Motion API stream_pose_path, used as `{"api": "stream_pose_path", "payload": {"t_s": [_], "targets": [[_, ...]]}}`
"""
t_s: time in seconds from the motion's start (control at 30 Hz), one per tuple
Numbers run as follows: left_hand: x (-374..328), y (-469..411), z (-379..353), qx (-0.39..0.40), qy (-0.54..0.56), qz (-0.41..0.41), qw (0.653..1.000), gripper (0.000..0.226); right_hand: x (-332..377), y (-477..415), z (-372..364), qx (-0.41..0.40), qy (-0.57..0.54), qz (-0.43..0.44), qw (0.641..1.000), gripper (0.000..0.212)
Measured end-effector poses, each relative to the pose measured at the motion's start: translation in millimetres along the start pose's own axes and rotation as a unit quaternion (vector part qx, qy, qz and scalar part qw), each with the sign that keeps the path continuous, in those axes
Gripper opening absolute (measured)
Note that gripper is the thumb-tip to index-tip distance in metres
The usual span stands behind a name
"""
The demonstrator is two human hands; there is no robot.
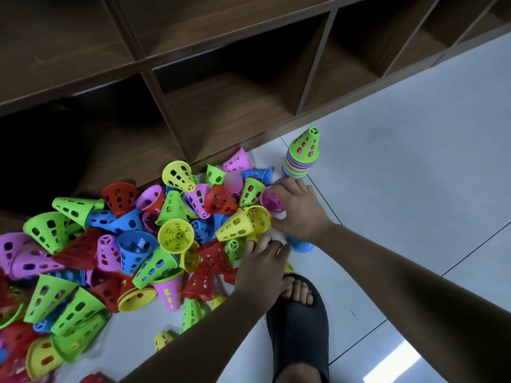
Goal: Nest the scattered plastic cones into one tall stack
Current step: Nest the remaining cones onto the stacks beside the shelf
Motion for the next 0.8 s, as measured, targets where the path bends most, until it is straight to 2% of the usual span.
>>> {"api": "stream_pose_path", "payload": {"t_s": [0.2,0.27,0.37,0.47,0.57,0.63,0.7,0.8], "targets": [[-2,-1,-3,0.018,-0.025,-0.012,0.999,0.035,0,4,-1,0.006,0.002,0.016,1.0,0.055],[1,0,-3,0.011,-0.022,-0.013,1.0,0.029,-1,6,-3,-0.011,0.008,0.015,1.0,0.043],[6,-1,4,-0.033,0.038,0.004,0.999,0.021,-2,8,0,-0.07,-0.007,0.011,0.997,0.022],[11,-5,18,-0.06,0.092,0.018,0.994,0.017,0,13,11,-0.135,-0.096,-0.029,0.986,0.01],[14,-12,35,-0.08,0.145,0.048,0.985,0.02,1,25,29,-0.155,-0.187,-0.104,0.964,0.009],[15,-15,45,-0.108,0.197,0.075,0.972,0.014,-1,35,40,-0.172,-0.231,-0.158,0.945,0.007],[16,-17,54,-0.122,0.249,0.107,0.955,0.01,-8,47,47,-0.175,-0.313,-0.219,0.908,0.006],[19,-20,68,-0.13,0.307,0.152,0.93,0.015,-20,62,50,-0.202,-0.486,-0.299,0.796,0.013]]}}
Point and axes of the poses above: each hand's wrist, its own y-axis away from the middle knuckle, its own z-axis out of the back of the hand, x = y × z, the point moved 1 cm from there along -y, towards the middle knuckle, and after that the axes turned 5 degrees about z, right-handed, at the moved point
